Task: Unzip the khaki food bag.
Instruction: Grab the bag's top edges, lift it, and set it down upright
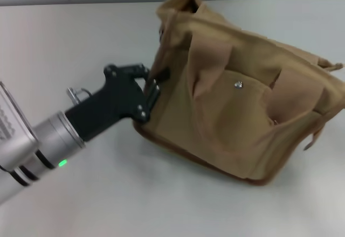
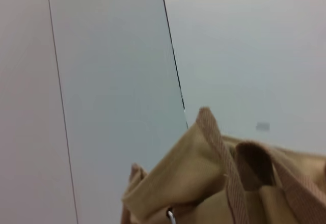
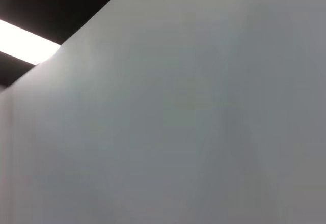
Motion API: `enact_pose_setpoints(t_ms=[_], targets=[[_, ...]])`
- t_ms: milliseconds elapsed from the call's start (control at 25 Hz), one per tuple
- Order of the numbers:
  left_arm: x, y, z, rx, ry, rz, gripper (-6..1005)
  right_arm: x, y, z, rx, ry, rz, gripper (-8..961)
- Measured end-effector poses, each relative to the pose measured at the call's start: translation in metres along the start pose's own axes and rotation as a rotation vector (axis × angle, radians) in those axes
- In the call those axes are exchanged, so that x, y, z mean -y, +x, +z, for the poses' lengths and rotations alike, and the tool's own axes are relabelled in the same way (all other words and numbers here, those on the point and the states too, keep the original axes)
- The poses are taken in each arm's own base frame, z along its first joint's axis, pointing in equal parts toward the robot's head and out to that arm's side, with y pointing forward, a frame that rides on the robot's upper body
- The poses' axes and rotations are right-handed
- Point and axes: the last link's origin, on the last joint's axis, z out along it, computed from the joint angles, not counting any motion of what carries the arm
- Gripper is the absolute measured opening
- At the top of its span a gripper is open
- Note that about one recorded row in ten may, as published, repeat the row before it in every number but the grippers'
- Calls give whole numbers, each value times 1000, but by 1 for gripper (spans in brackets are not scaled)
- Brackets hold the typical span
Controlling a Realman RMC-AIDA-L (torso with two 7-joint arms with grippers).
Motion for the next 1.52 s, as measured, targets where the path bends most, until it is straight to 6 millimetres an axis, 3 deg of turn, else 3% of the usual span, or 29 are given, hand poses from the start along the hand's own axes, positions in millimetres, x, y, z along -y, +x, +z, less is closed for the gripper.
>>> enact_pose_setpoints(t_ms=[120,160,200,240,320,360,560,840,1040,1200,1360,1520], targets=[[11,9,2,-40,-12,34,59,6,2,8,34,45,-18,846],[18,15,4,-64,-23,55,59,10,6,24,34,25,-25,846],[18,15,4,-64,-23,55,59,10,6,24,34,25,-25,846],[24,21,7,-82,-37,73,59,9,10,42,-1,-50,-28,846],[26,23,8,-89,-44,81,59,8,14,52,-32,-102,-29,845],[31,27,11,-98,-55,93,59,5,22,70,-108,-200,-42,845],[37,33,16,-111,-72,111,60,-5,39,96,-214,-368,-149,843],[38,36,19,-126,-87,124,60,-5,53,115,-255,-425,-332,826],[38,38,19,-133,-90,126,59,-1,49,124,-210,-391,-347,745],[38,38,18,-137,-91,130,59,-1,50,128,-209,-387,-351,745],[38,39,19,-140,-92,132,60,-23,81,142,-289,-506,-388,745],[38,39,20,-141,-92,130,59,-36,94,147,-311,-577,-408,746]])
